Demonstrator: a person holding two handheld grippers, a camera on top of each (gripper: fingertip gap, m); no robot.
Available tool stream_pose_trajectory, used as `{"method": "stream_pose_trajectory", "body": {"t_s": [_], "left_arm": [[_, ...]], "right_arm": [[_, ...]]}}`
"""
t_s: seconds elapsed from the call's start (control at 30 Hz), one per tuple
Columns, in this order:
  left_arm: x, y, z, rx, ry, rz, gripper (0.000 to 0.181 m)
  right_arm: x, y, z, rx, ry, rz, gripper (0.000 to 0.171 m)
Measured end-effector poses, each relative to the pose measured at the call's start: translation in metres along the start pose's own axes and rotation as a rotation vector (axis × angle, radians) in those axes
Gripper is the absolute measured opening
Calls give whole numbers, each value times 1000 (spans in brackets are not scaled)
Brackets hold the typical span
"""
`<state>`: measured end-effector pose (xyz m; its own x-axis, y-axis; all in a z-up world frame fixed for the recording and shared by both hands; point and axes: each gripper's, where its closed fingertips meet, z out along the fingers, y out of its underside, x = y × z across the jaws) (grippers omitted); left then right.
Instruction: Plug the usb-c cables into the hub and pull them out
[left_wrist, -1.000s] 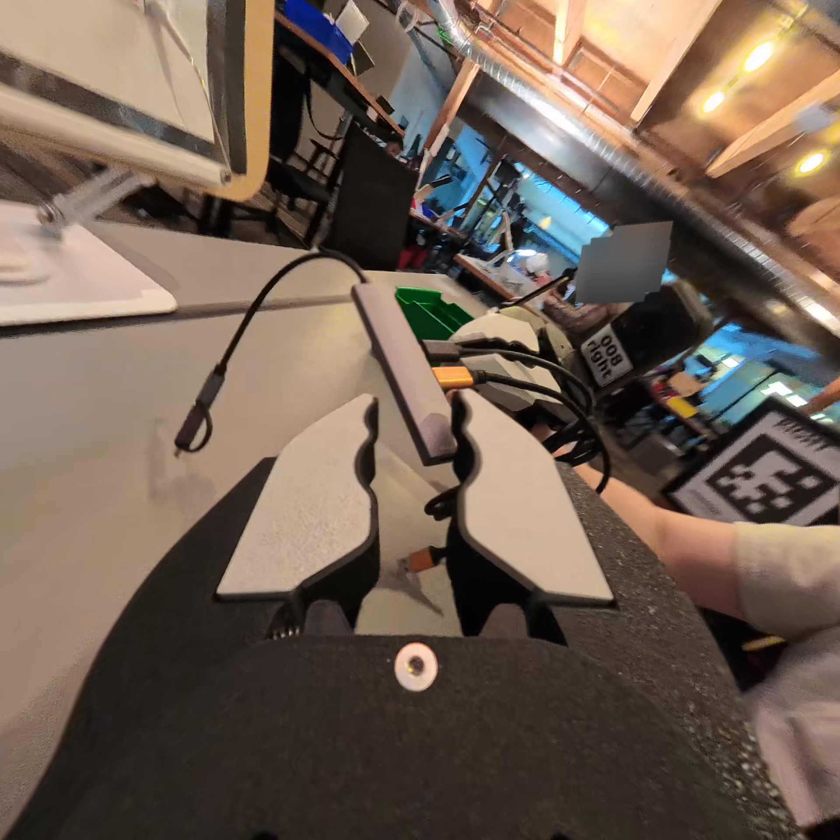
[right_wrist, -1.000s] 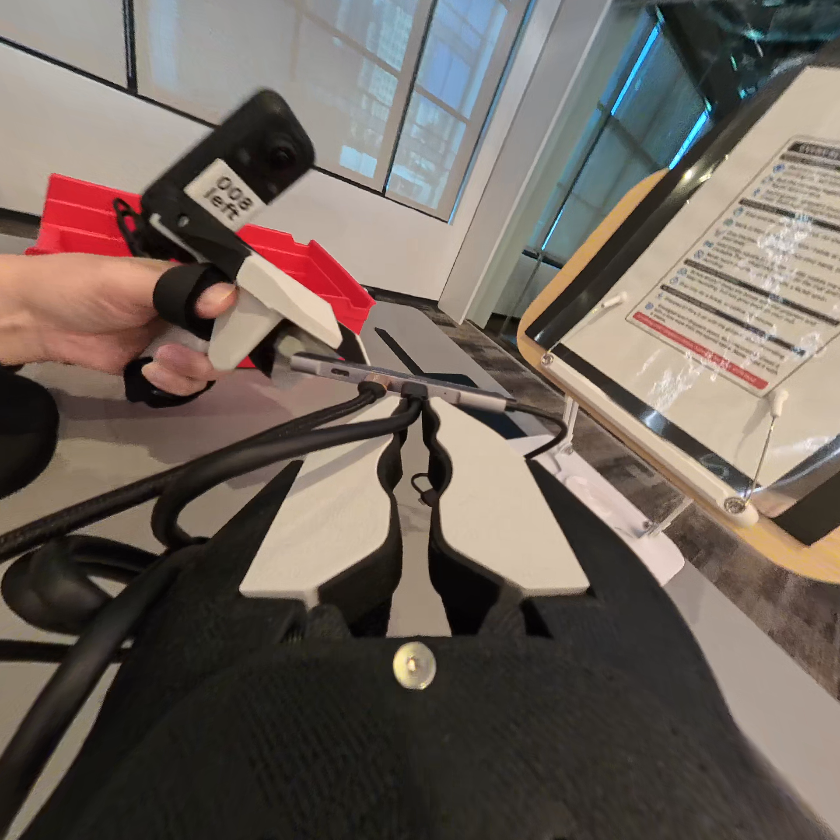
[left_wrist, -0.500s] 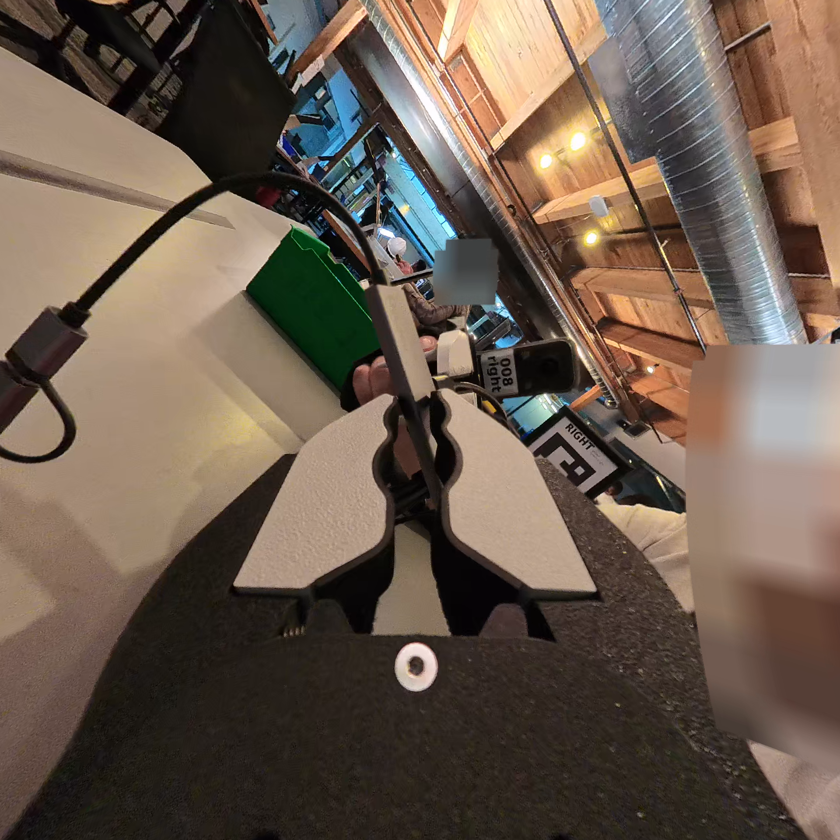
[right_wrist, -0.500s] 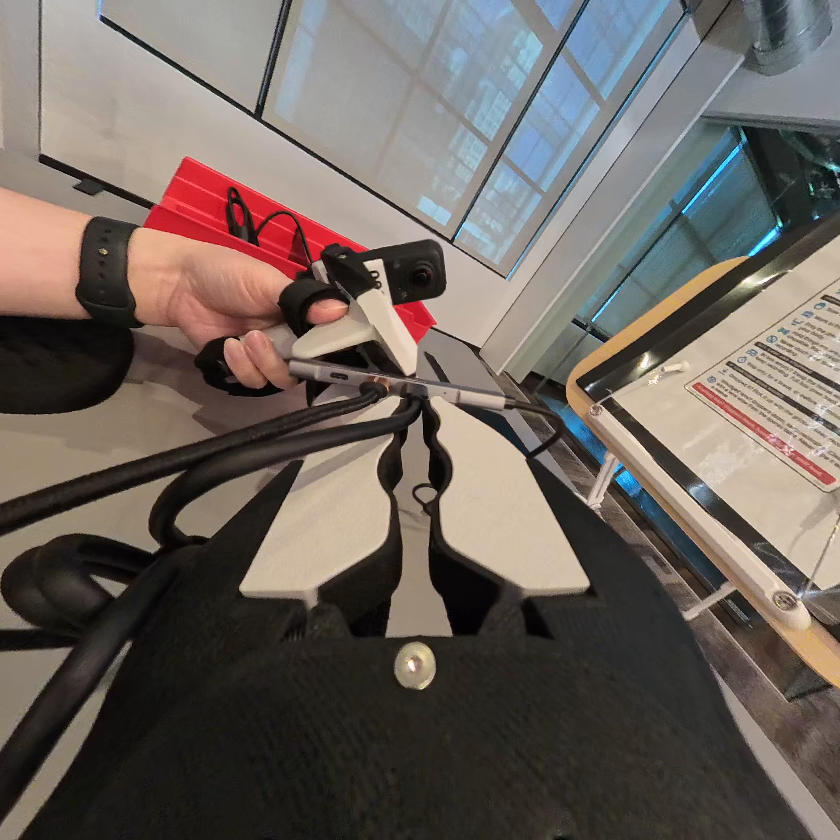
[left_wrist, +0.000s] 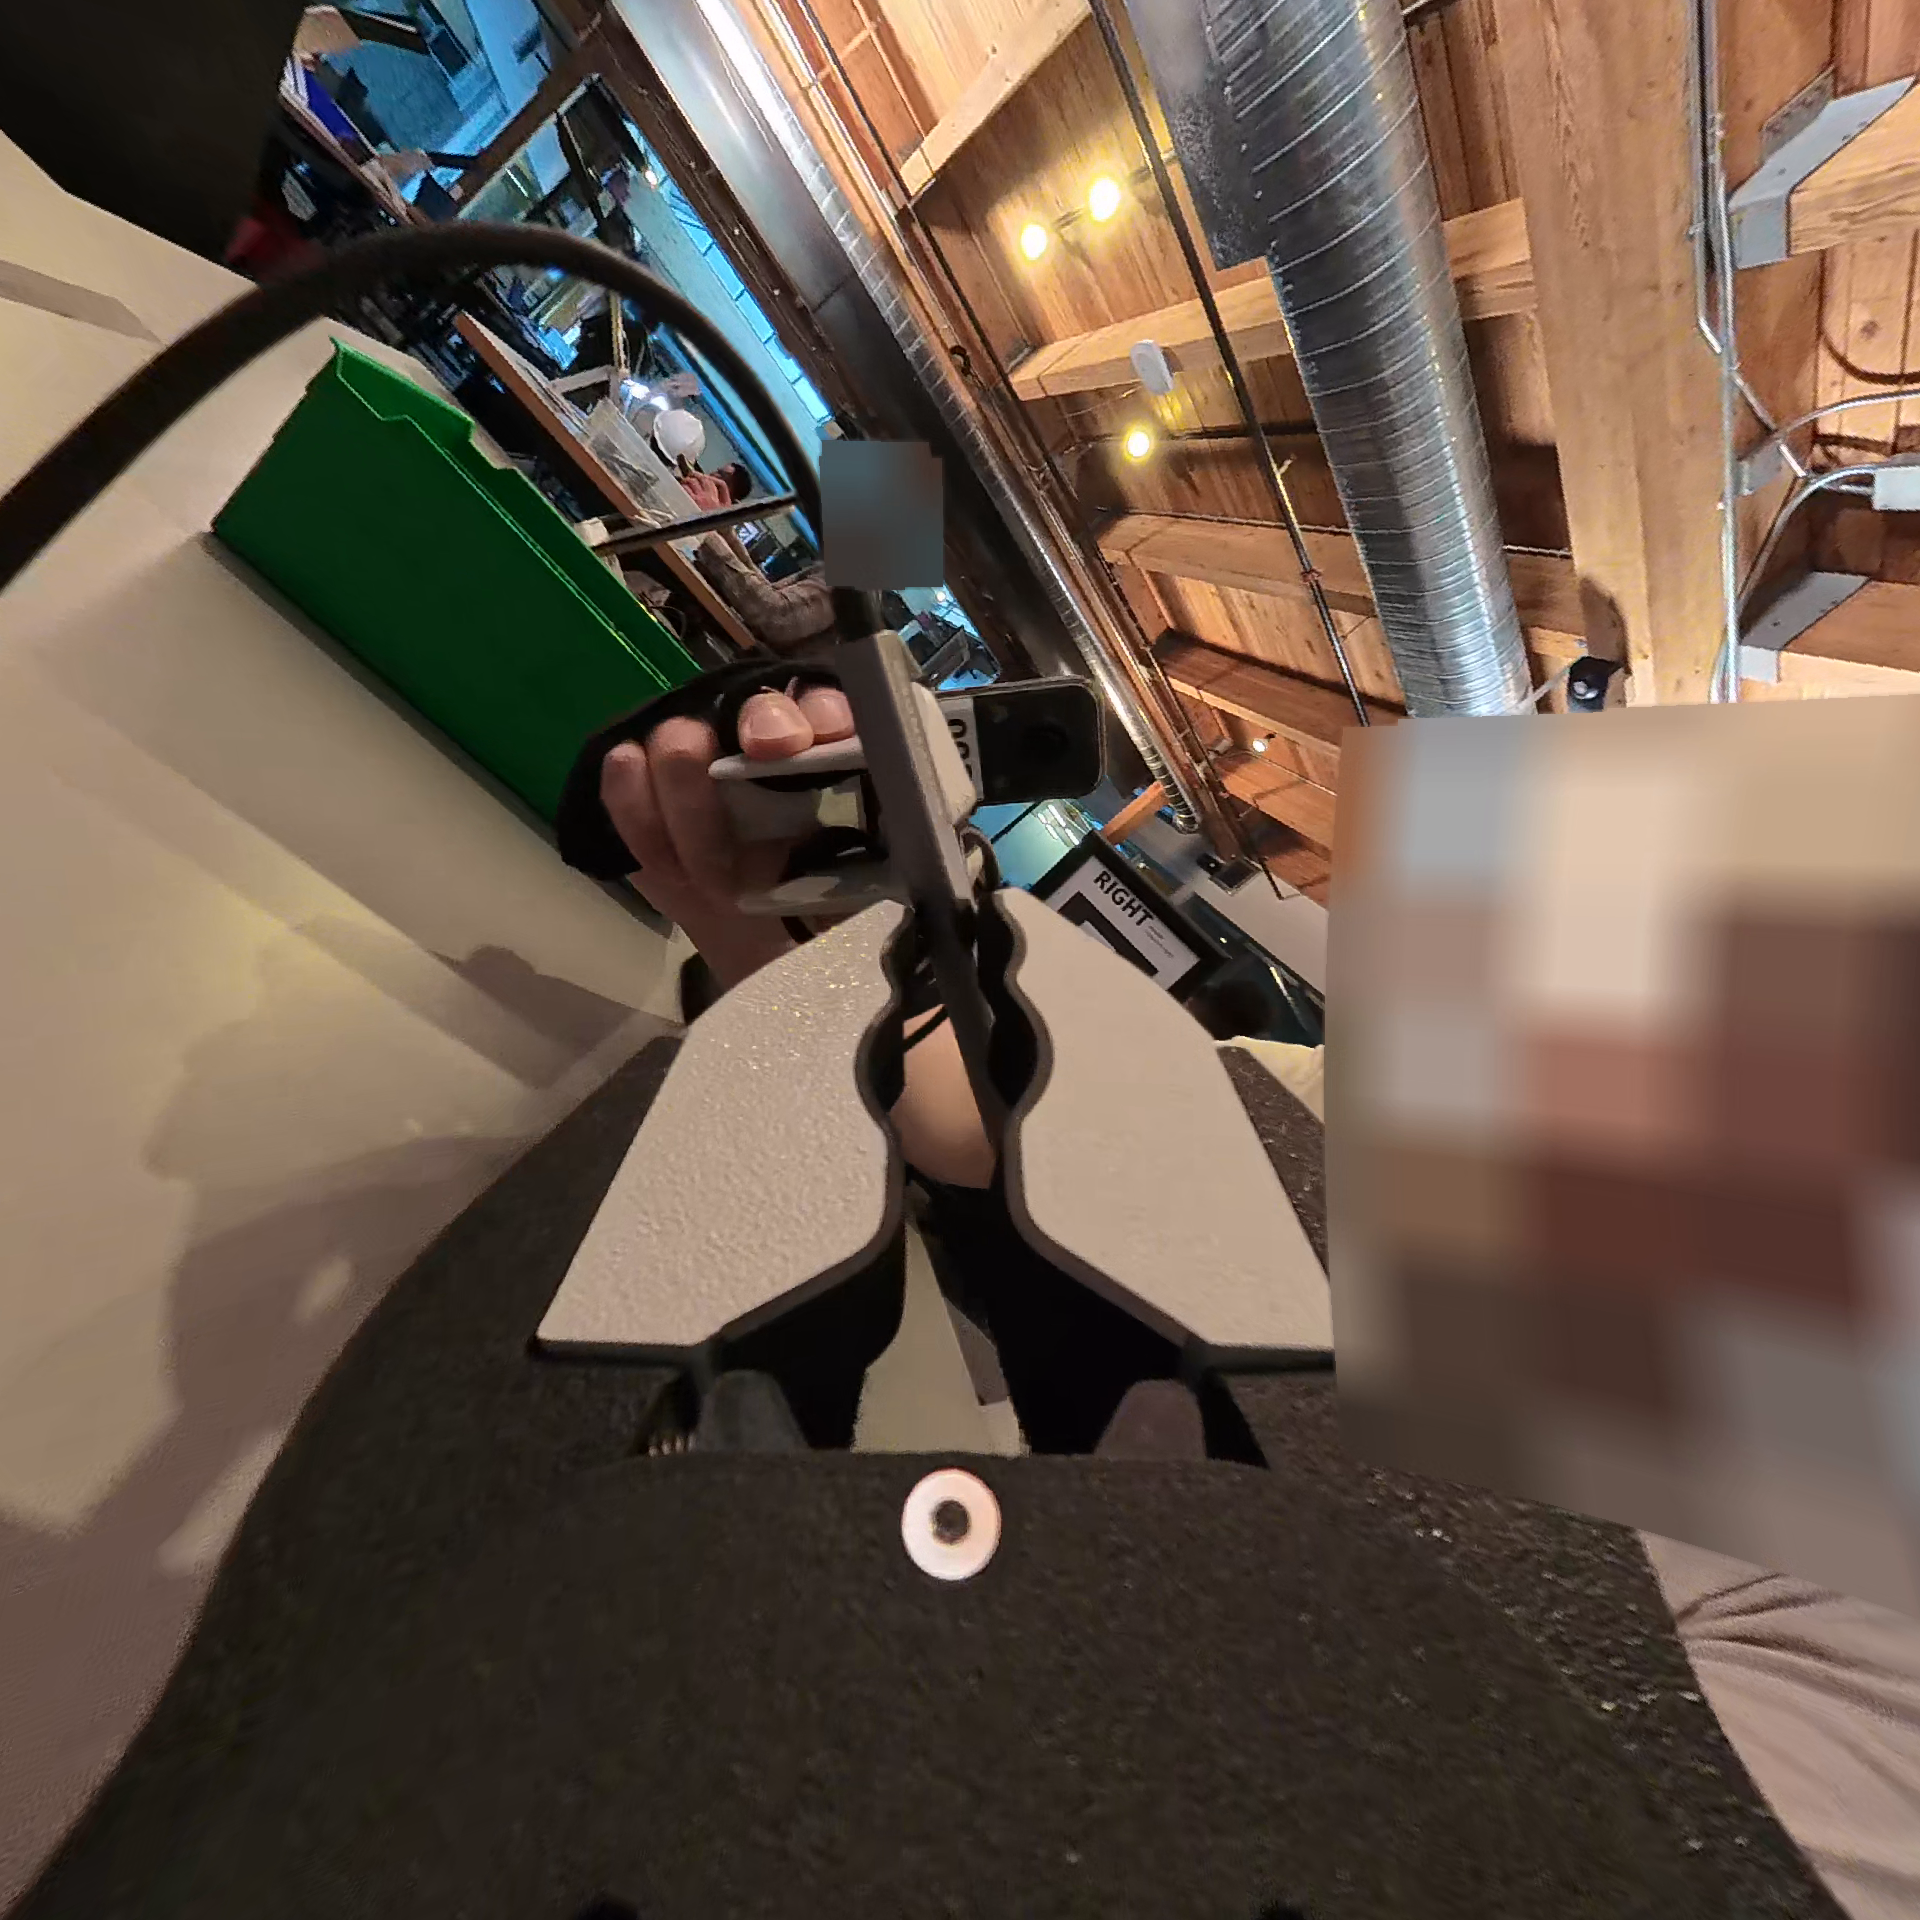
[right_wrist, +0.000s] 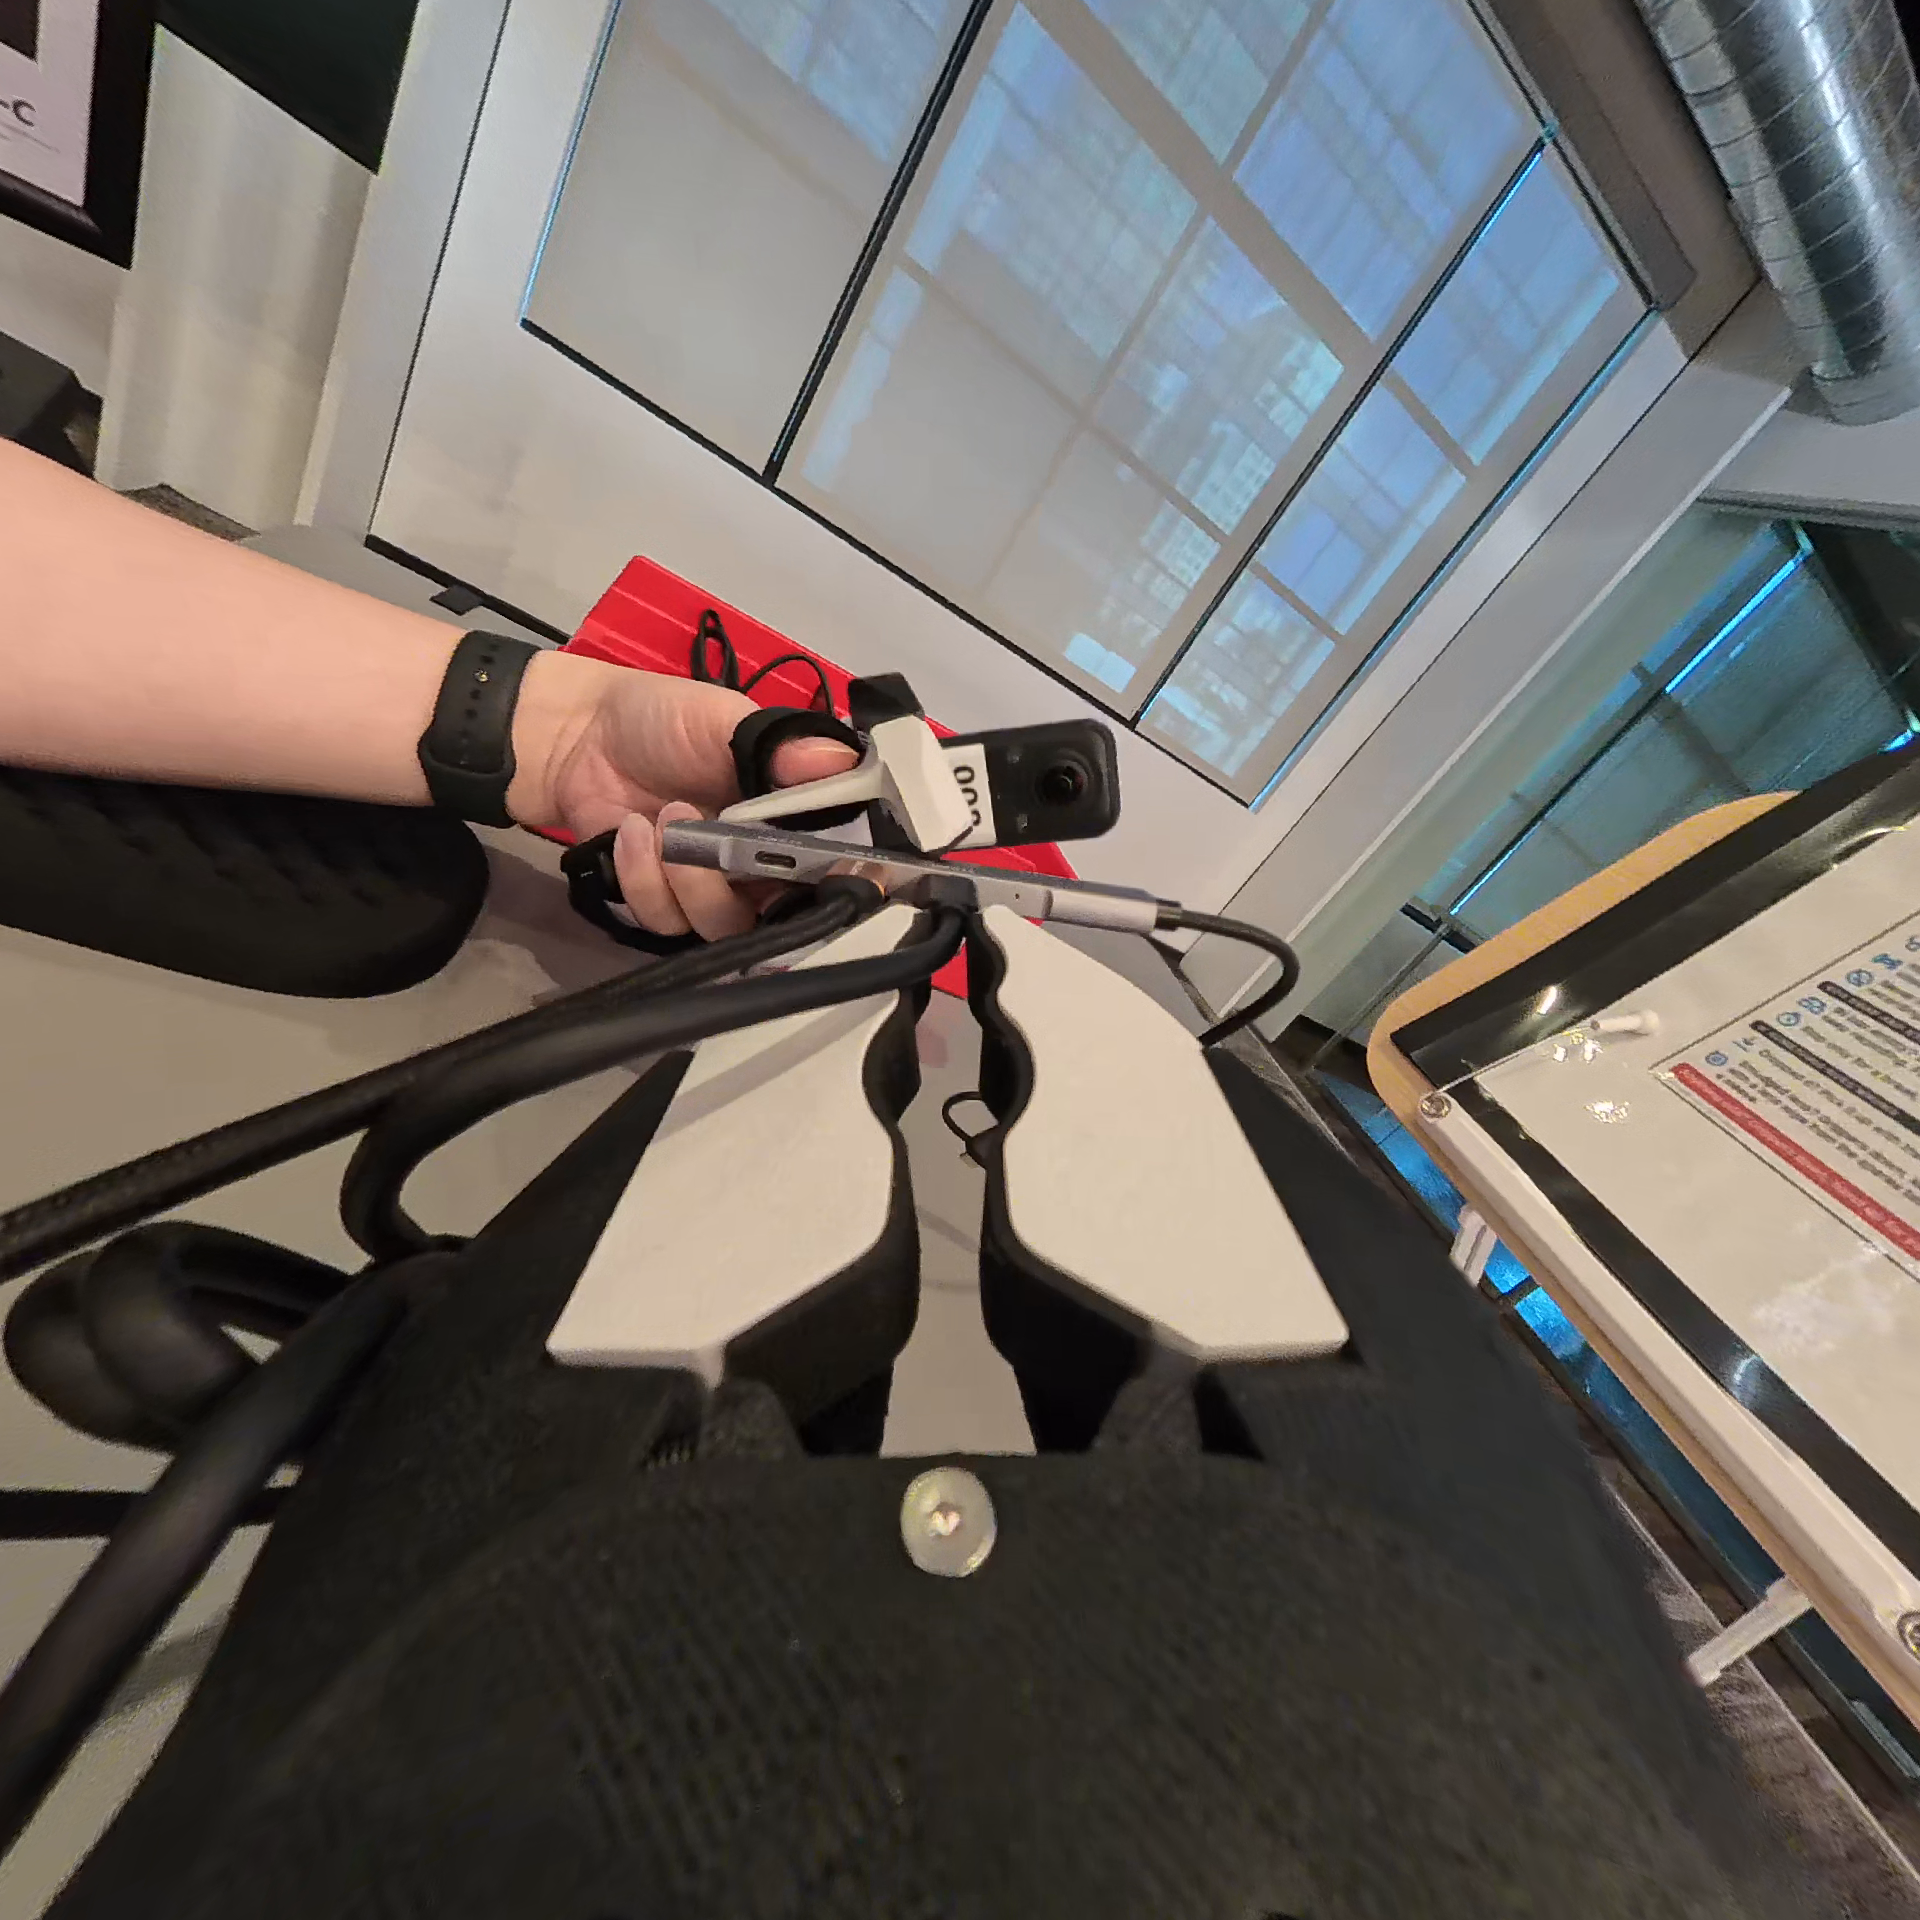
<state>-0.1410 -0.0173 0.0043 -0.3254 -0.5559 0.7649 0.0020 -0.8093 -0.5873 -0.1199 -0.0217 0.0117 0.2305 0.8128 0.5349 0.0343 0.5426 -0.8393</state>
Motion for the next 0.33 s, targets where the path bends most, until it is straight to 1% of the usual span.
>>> {"method": "stream_pose_trajectory", "body": {"t_s": [0.03, 0.33], "left_arm": [[0, 1, 0, -2, 4, -9, 10], [6, 8, 0, -40, 30, -16, 9]], "right_arm": [[0, 0, 0, -2, -2, -7, 7], [-6, -5, 1, -1, -53, 13, 7]]}}
